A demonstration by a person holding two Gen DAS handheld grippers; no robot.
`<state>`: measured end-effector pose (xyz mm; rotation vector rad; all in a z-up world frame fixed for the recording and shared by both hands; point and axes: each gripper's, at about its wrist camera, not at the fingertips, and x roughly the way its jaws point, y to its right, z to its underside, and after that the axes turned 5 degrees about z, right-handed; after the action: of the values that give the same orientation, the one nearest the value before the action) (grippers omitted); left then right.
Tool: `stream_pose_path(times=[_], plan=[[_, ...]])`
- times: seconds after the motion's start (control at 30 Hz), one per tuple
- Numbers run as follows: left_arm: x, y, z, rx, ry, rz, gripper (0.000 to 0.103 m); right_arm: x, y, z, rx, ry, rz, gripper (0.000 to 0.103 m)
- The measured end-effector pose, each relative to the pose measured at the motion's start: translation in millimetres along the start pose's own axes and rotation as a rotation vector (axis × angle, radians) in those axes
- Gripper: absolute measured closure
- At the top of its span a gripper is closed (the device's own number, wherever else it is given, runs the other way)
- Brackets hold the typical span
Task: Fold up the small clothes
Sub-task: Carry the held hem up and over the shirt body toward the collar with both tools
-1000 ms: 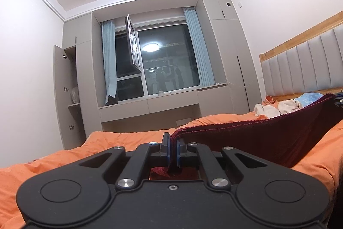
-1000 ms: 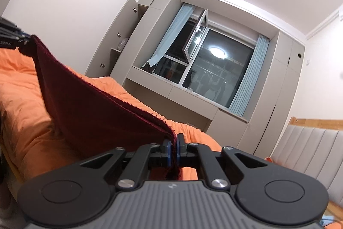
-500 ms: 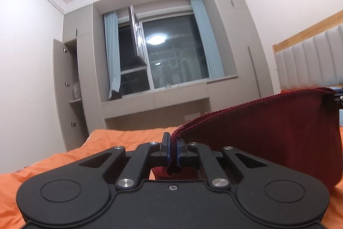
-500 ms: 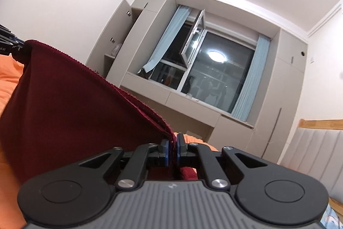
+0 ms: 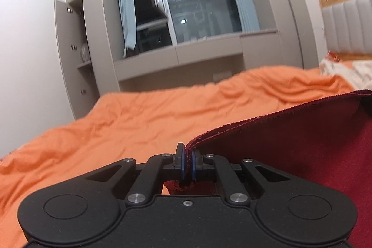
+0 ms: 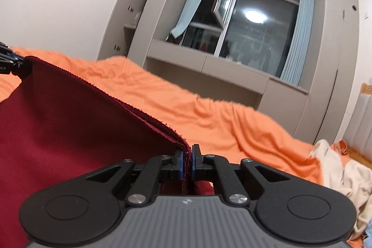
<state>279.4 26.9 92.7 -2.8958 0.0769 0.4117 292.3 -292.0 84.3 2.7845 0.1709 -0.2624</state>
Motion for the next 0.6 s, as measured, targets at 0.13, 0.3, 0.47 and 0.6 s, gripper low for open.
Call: stream_pose_path(times=[0.13, 0.3, 0.47, 0.6], plan=[[29.2, -2.7, 15.5, -0.013, -0.072, -0.002, 0.097, 28.8, -10.9, 11.9, -0.036, -0.055, -0.004, 0.097], [56.7, -8.3, 34.0, -0.052, -0.145, -0.011, 0.097, 52.6, -30.0, 25.2, -0.08, -0.101, -0.018, 0.097], [68.7, -6.7, 47.8, -0.051, -0.193, -0.015, 0.097, 66.4, -41.9, 35.1, -0.123, -0.13, -0.029, 0.097], [72.1, -7.3, 49.4, -0.056, -0.202, -0.018, 0.097, 70.7, -49.6, 42.2, -0.14, -0.147, -0.035, 0.097]])
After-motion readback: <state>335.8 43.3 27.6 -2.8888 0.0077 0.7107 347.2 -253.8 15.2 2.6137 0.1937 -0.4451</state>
